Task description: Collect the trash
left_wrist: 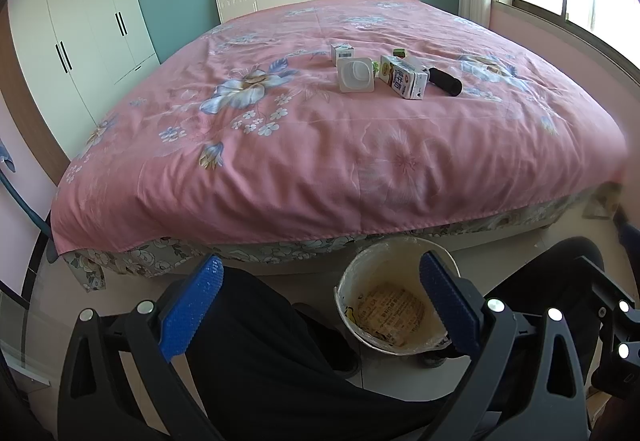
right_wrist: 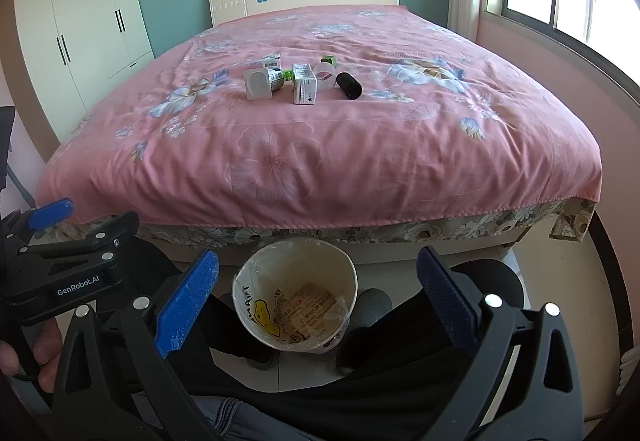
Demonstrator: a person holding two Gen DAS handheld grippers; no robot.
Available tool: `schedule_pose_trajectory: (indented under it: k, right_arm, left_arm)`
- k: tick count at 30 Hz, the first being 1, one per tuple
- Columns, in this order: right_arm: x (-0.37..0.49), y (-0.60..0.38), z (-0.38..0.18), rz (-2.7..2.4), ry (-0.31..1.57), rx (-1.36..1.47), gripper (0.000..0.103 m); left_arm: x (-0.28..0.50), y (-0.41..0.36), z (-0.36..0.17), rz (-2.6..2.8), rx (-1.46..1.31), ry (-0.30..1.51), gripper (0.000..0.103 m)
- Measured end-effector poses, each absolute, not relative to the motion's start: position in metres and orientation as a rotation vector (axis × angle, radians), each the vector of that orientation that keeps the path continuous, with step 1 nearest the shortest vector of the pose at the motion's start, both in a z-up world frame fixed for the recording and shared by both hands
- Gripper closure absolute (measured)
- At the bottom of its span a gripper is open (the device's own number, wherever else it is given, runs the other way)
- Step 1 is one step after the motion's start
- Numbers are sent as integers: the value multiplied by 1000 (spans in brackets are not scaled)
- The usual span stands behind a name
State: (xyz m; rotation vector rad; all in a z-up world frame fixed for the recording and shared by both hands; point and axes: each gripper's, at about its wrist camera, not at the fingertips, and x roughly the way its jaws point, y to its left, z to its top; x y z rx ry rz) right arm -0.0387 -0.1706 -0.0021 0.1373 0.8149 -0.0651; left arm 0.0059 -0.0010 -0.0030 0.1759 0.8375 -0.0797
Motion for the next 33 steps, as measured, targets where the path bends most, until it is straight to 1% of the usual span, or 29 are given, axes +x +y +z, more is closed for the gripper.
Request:
schedule_pose_trajectory:
  k: [33]
  right_arm:
    - [-39,-162,-2,-29,817,129,6]
  left_arm:
    - [4,-2,-11,-82,172,851,3]
